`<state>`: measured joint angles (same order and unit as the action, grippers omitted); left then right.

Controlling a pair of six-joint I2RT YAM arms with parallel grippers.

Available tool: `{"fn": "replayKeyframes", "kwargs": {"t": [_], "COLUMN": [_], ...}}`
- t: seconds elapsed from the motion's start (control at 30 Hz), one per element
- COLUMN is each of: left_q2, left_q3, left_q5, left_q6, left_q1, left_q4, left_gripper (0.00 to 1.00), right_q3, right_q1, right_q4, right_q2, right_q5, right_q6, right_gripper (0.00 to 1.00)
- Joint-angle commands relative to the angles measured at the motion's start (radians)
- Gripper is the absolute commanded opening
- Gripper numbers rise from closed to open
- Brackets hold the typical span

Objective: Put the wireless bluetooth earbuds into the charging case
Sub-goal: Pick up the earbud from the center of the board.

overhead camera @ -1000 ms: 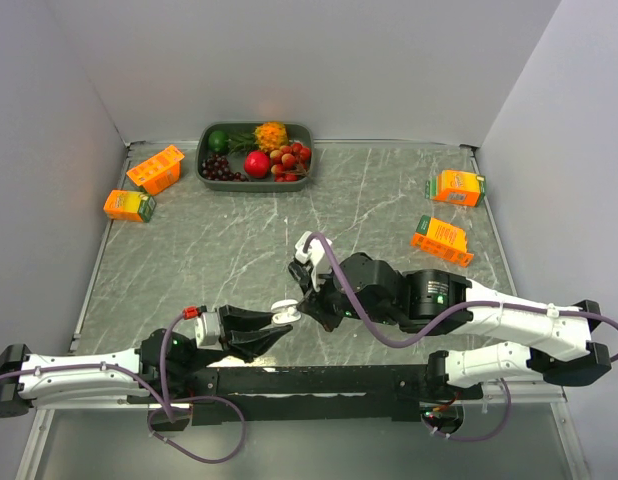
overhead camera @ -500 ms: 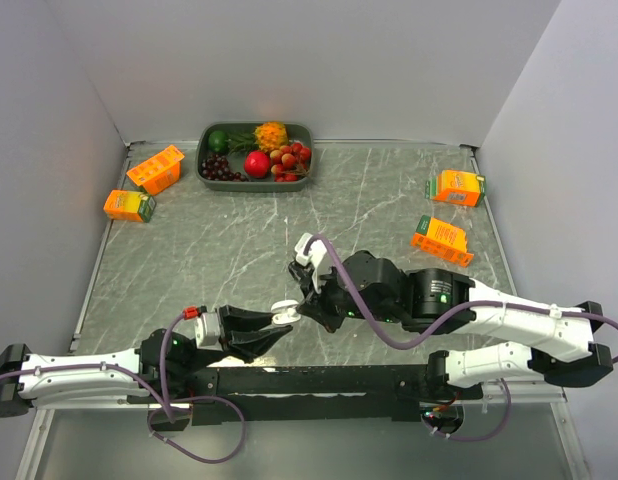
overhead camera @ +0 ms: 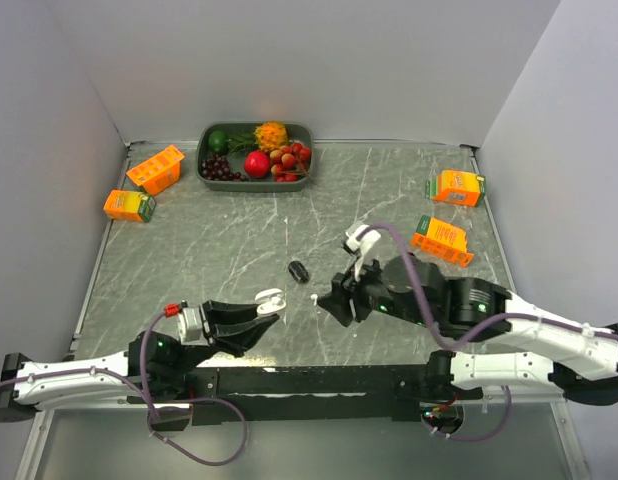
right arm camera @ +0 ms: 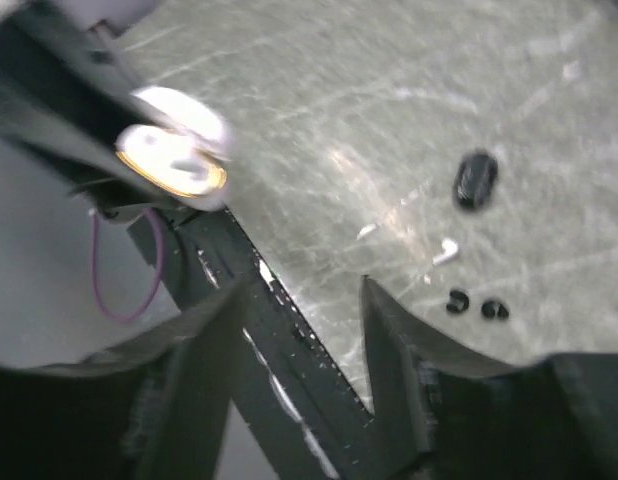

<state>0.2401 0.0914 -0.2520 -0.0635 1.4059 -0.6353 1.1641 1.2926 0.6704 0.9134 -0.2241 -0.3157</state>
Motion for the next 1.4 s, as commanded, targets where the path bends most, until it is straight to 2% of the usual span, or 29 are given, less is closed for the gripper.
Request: {"fn": "replayKeyframes", "kwargs": {"t": [0.0, 0.1, 0.33, 0.47, 0.57, 0.8, 1.03, 1.37], "left_q2": [-0.087, -0.134, -0.137, -0.140, -0.147, -0.185, -0.205, -0.206], "left_q3": [0.031, 0.039, 0.042, 0.031, 0.028, 0.021, 0.018, 0.013], "left_q5": [-0.085, -0.098, -0.095, -0.089, -0.082, -0.070, -0.069, -0.073], "left_q6": [0.019, 0.024, 0.010, 0.004, -0.004, -0.021, -0.029, -0.029], "left_q1": [0.002, 0.001, 0.001, 0.002, 0.001, 0.002, 0.001, 0.002], "left_q4": [0.112, 0.155, 0.184, 0.177, 0.181, 0.210, 0.230, 0.227], "left_gripper": [0.01, 0.01, 0.01, 0.01, 0.01, 0.01, 0.01, 0.01], "right_q3": [-0.099, -0.194, -0.262, -0.259, -0.253, -0.205, -0.161, -0.168], "right_q1": [-0.129, -0.214, -0.372, -0.407, -0.438, -0.499, -0.529, -0.535], "right_q4": [0.014, -0.081, -0.207, -0.264, -0.313, -0.353, -0.357, -0.361], "right_q2": [0.120, 0.177, 0.340, 0.450, 0.511, 0.636, 0.729, 0.763], "right_q5": [0.053, 0.109, 0.201, 0.250, 0.291, 0.354, 0.387, 0.402], "right_q6": [-0.155, -0.178, -0.192, -0.172, -0.161, -0.145, -0.122, -0.117], "right_gripper": [0.60, 0.59, 0.56, 0.56, 0.52, 0.38, 0.37, 0.41]}}
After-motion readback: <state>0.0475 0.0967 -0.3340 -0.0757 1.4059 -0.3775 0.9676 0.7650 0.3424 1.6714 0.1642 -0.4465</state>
